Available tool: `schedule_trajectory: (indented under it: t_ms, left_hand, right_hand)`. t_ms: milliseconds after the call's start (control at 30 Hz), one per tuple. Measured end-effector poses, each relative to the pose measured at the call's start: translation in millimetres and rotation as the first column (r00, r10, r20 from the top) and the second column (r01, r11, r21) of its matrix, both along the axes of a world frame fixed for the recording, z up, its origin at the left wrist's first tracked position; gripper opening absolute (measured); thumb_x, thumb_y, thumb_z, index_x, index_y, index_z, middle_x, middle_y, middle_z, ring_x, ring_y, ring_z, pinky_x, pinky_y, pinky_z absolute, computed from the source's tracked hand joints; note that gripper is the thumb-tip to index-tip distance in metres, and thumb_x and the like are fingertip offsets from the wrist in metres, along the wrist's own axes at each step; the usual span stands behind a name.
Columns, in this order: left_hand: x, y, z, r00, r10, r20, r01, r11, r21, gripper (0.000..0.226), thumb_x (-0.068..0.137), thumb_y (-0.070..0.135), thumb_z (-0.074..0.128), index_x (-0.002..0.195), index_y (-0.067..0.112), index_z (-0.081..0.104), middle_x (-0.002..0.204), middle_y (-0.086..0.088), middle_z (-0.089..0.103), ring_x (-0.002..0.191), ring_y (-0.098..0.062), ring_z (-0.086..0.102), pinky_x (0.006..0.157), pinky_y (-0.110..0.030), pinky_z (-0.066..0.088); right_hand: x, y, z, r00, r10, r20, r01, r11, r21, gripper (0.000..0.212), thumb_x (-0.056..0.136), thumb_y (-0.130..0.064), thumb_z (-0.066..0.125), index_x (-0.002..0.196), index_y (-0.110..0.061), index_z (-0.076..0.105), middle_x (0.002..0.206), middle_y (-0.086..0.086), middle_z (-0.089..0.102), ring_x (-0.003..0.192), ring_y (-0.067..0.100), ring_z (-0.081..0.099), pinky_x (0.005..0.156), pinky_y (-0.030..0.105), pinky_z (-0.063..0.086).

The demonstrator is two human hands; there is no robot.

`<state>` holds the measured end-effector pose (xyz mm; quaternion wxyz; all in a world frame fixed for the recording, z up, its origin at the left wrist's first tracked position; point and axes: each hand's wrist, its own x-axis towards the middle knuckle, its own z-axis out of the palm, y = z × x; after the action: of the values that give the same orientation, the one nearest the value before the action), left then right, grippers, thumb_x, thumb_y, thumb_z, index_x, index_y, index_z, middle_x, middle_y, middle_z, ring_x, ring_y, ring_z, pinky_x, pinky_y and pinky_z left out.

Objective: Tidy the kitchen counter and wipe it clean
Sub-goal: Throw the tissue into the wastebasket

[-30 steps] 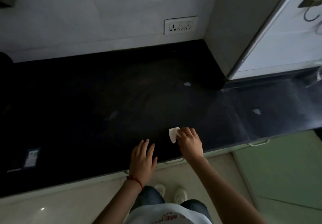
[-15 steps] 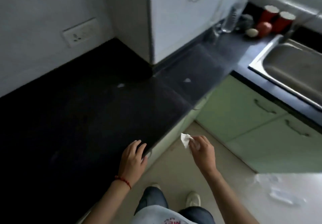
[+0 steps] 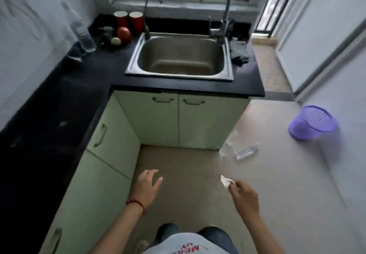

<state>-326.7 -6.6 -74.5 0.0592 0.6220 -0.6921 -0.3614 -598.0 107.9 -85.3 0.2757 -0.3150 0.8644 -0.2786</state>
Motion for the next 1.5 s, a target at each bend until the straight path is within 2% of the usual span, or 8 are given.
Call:
schedule_trajectory:
  t_ms: [333,467,533,700,833,1000,1300,1500]
  left_hand:
    - [-256.8,1.2,-20.4,0.983,-0.127,-0.129,0.167,0.911,0.377,0.025,0.089,0.024,0.054,0.105,0.007,0.065,0.109,-0.012,0.066,0.102,-0.023,0.058,0.080,-0.027,0.042]
    - [-325.4,-18.2,-33.9,0.976,-0.187,-0.114,0.217,0.890,0.400,0.022,0.088,0.020,0.056,0.100,0.005,0.066,0.104,-0.014,0.068,0.101,-0.027,0.060,0.081,-0.028,0.042]
    - [-347.4,-30.1,-38.9,0.979,-0.181,-0.098,0.205,0.886,0.415,0.022,0.087,0.021,0.057,0.101,0.006,0.067,0.103,-0.013,0.068,0.099,-0.026,0.061,0.083,-0.029,0.043]
    - [-435.0,-69.3,-61.6,0.981,-0.187,-0.054,0.191,0.873,0.449,0.017,0.088,0.020,0.056,0.089,0.008,0.068,0.090,-0.013,0.067,0.091,-0.029,0.061,0.084,-0.035,0.045]
    - [-522.3,-97.1,-53.0,0.973,-0.229,-0.025,0.213,0.855,0.474,0.029,0.089,0.017,0.053,0.060,0.016,0.058,0.072,-0.011,0.059,0.075,-0.022,0.053,0.066,-0.030,0.039]
    - [-652.5,-141.7,-40.9,0.937,-0.342,-0.067,0.333,0.822,0.462,0.023,0.089,0.018,0.051,0.069,0.012,0.061,0.073,-0.009,0.058,0.076,-0.022,0.053,0.071,-0.030,0.040]
    - [-839.3,-199.8,-30.7,0.912,-0.370,-0.176,0.409,0.843,0.350,0.025,0.089,0.017,0.054,0.100,-0.002,0.064,0.092,-0.016,0.064,0.083,-0.018,0.052,0.074,-0.030,0.038]
    - [-883.7,-213.3,-30.2,0.931,-0.344,-0.125,0.366,0.867,0.338,0.016,0.089,0.017,0.053,0.082,0.007,0.063,0.082,-0.012,0.061,0.078,-0.023,0.054,0.078,-0.038,0.046]
  right_hand:
    - [-182.2,123.7,-11.5,0.882,-0.471,0.013,0.468,0.880,0.085,0.019,0.084,-0.015,0.059,0.073,-0.003,0.068,0.076,0.022,0.068,0.075,0.036,0.062,0.060,0.033,0.037]
    - [-235.1,126.2,-17.9,0.808,-0.587,0.038,0.581,0.806,0.111,0.039,0.085,-0.016,0.059,0.048,-0.017,0.046,0.052,0.003,0.048,0.061,0.028,0.048,0.054,0.034,0.033]
    - [-257.2,115.0,-17.2,0.799,-0.600,0.044,0.593,0.798,0.113,0.046,0.085,-0.015,0.059,0.045,-0.022,0.037,0.050,0.001,0.044,0.061,0.025,0.044,0.056,0.032,0.030]
    - [-351.1,75.1,-18.8,0.768,-0.633,0.096,0.623,0.773,0.116,0.029,0.084,-0.020,0.059,0.056,-0.019,0.052,0.065,0.011,0.056,0.066,0.024,0.049,0.060,0.029,0.034]
    - [-428.5,47.1,-6.6,0.774,-0.631,0.061,0.621,0.774,0.125,0.041,0.084,-0.018,0.059,0.048,-0.026,0.041,0.057,0.001,0.049,0.063,0.025,0.048,0.058,0.029,0.033]
    - [-516.8,29.3,0.9,0.733,-0.677,0.064,0.670,0.735,0.105,0.023,0.086,-0.019,0.057,0.073,-0.002,0.066,0.069,0.012,0.062,0.068,0.029,0.056,0.056,0.031,0.038]
    - [-646.1,4.0,-24.3,0.703,-0.705,0.096,0.690,0.708,0.148,0.029,0.085,-0.019,0.057,0.066,0.002,0.060,0.064,0.016,0.062,0.066,0.034,0.056,0.056,0.032,0.036]
    - [-746.0,-30.2,-16.5,0.733,-0.662,0.155,0.645,0.750,0.150,0.031,0.087,-0.025,0.055,0.069,-0.001,0.063,0.057,0.009,0.058,0.059,0.024,0.052,0.053,0.029,0.035]
